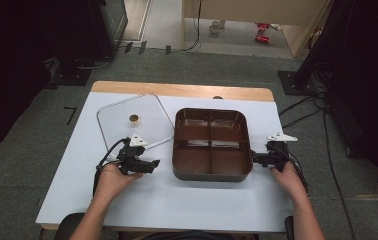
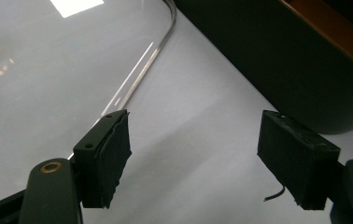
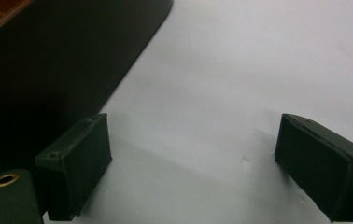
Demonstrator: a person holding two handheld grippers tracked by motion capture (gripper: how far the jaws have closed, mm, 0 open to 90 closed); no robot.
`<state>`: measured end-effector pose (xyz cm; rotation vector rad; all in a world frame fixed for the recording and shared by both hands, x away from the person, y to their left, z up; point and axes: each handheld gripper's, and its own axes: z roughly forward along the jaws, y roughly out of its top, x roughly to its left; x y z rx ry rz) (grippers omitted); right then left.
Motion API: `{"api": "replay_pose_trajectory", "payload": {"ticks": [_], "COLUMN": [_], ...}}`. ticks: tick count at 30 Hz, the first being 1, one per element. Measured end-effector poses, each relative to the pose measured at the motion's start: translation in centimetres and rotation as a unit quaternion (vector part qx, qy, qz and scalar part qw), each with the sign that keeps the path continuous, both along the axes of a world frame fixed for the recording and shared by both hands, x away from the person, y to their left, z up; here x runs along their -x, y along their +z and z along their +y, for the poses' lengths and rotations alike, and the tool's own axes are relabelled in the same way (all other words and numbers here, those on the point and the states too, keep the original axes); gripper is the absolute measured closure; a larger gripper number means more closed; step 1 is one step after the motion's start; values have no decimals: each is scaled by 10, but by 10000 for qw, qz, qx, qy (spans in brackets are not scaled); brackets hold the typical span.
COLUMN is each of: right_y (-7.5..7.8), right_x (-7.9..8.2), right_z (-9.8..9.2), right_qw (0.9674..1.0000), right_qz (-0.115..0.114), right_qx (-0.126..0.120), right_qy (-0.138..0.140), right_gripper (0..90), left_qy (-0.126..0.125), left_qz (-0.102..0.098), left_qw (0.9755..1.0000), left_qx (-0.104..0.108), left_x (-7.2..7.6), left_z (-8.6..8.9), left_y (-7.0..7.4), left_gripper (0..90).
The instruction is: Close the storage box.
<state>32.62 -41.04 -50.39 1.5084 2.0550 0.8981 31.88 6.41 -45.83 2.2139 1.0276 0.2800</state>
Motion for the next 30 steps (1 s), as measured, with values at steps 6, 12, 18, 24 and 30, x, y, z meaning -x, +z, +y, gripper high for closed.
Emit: {"api": "replay_pose_trajectory", "payload": {"ticks": [6, 12, 18, 24, 30], "right_y": [0, 0, 0, 0, 0], "right_x": [0, 0, 0, 0, 0], "right_z": [0, 0, 0, 0, 0], "right_qw": [10000, 10000, 10000, 10000, 10000], "right_qz": [0, 2, 0, 1, 1], "right_qx": [0, 4, -6, -3, -1], "right_qy": [0, -2, 2, -1, 0], "right_gripper": [101, 101, 102, 102, 102], "left_qy": [39, 49, 139, 270, 278], "left_qz": [-44, -28, -32, -90, -122], "left_qw": [10000, 10000, 9999, 9995, 9995], "left_qx": [7, 40, 76, 108, 84], "left_x": [-4, -9, -19, -30, -37], "left_z": [1, 4, 13, 19, 23], "left_y": [4, 6, 8, 13, 17], "left_gripper": [254, 256, 258, 260, 260]}}
